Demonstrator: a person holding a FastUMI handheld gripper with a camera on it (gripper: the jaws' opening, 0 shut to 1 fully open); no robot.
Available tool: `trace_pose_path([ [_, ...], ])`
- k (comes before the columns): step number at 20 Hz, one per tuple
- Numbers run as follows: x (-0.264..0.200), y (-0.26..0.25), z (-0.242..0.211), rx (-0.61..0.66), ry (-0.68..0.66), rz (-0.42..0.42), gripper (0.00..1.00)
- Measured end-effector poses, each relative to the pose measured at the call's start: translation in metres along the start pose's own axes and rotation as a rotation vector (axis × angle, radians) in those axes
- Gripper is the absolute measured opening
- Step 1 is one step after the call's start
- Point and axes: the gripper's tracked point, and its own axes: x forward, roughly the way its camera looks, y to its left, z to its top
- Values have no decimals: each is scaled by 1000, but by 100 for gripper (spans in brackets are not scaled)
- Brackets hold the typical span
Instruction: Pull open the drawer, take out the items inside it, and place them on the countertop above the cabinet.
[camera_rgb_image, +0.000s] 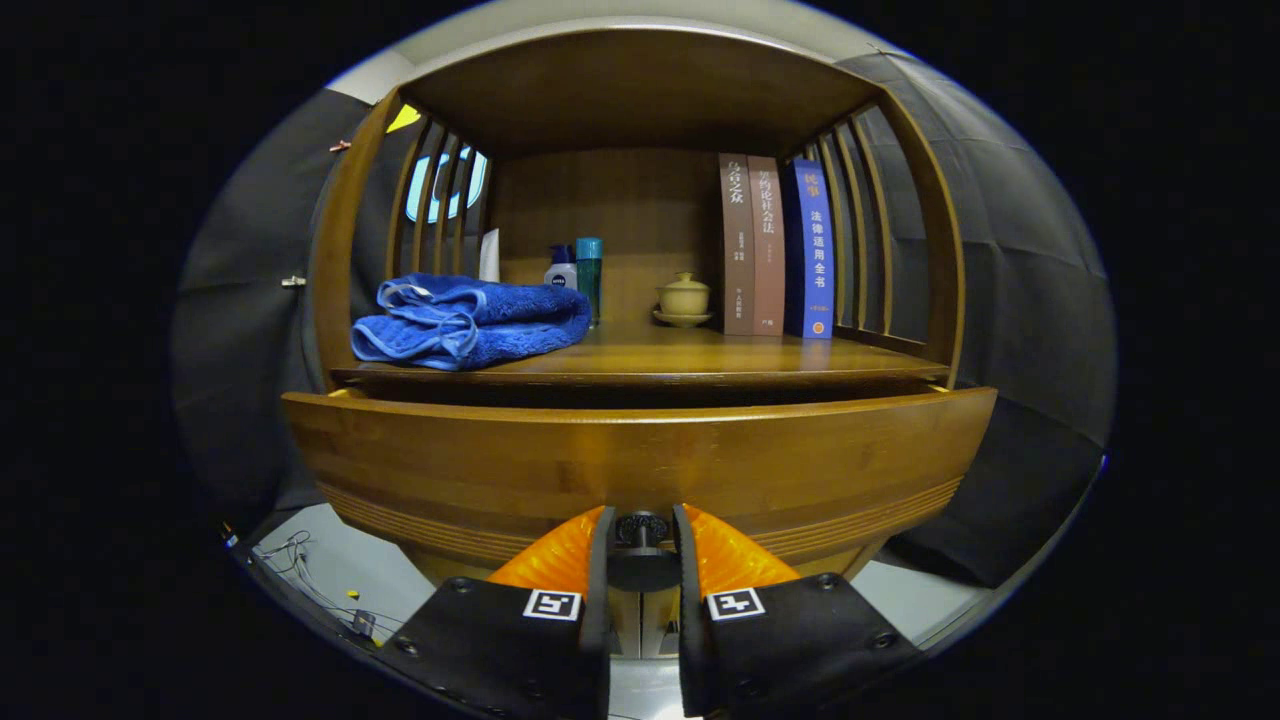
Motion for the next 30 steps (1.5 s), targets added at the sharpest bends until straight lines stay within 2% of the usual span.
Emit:
trace_pose_path([
  [1, -11, 0, 13, 6, -41, 9, 31],
  [3, -39, -9, 40, -39, -121, -42, 15],
  [4, -44, -9, 38, -55, -107, -34, 7],
  [8, -37, 1, -4, 22, 42, 40, 7],
  [9, -33, -1, -1, 32, 3, 39, 6],
  [11, -32, -5, -4, -5, 9, 32, 6],
  [14, -31, -5, -2, -49, -6, 25, 15],
  [15, -31, -3, -3, -49, -1, 34, 22],
  [16, -31, -3, -4, -28, 3, 42, 36],
  [17, -30, 1, -4, 3, 8, 62, 38],
  [20, -13, -6, -15, 21, 50, 45, 67],
  [21, -7, -6, -21, 28, 74, 42, 67],
  [22, -3, 2, -26, 45, 96, 75, 67],
  [26, -6, -3, -22, 9, 96, 39, 30],
  [30, -29, -2, -29, 19, 104, 44, 29],
])
